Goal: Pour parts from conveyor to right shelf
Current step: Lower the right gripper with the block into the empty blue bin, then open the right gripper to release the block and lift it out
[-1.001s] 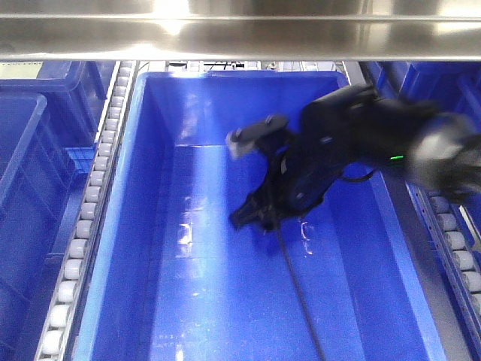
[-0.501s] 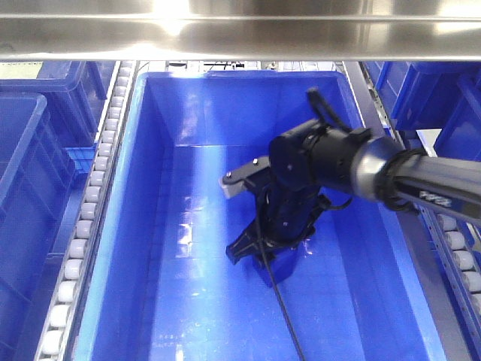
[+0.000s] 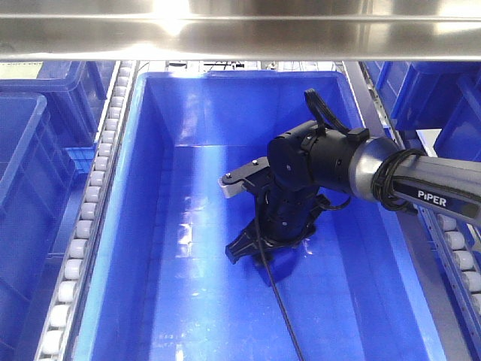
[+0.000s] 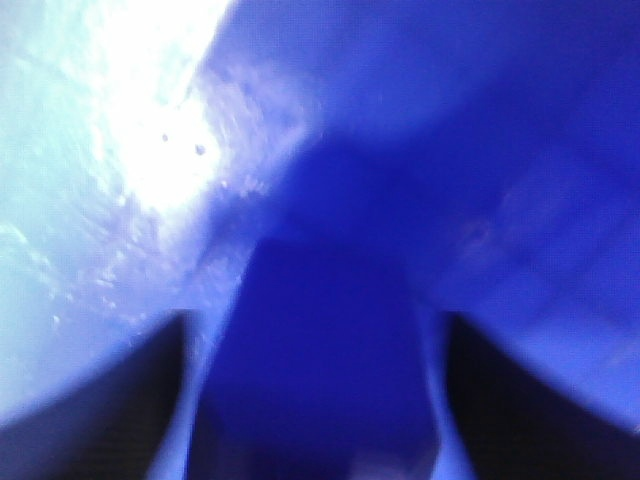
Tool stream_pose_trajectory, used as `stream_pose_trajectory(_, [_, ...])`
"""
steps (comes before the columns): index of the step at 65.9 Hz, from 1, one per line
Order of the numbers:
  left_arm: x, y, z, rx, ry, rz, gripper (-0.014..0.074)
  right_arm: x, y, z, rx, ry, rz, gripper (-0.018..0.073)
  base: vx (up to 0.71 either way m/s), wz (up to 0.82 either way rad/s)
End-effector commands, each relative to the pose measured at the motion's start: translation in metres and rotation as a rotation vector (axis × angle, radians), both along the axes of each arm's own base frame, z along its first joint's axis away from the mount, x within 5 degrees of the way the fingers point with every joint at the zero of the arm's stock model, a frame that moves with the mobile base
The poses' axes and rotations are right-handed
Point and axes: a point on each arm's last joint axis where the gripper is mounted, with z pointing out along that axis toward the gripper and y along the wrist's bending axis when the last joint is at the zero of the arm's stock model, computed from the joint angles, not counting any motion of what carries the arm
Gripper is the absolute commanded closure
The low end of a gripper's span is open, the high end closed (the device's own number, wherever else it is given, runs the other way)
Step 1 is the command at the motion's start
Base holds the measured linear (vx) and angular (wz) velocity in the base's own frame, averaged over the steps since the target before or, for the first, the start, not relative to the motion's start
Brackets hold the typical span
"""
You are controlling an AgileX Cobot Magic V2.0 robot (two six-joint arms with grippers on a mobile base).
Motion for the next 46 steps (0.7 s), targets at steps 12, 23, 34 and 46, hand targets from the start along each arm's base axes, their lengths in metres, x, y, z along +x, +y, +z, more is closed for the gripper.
stream_pose_trajectory(12, [-0.002, 0.000, 0.014, -0.011, -0.110, -0.006, 0.0603, -0.008, -0.003, 0.067, 0.198, -0.303, -0.027, -0.0054, 0.00, 0.00])
stream_pose_trajectory(23, [-0.002, 0.000, 0.014, -0.011, -0.110, -0.006, 0.0603, -0.033, -0.024, 0.088, 0.320, -0.479, -0.041, 0.0041, 0.00, 0.00])
stream_pose_trajectory(34, [-0.002, 0.000, 0.014, -0.011, -0.110, -0.006, 0.0603, -0.062, -0.050, 0.115, 0.403, -0.626, -0.045, 0.0230, 0.00, 0.00])
stream_pose_trajectory(46, [-0.002, 0.000, 0.014, -0.011, -0.110, -0.006, 0.0603, -0.094, -0.073, 0.141, 0.416, -0.759, -0.002, 0.0578, 0.00, 0.00])
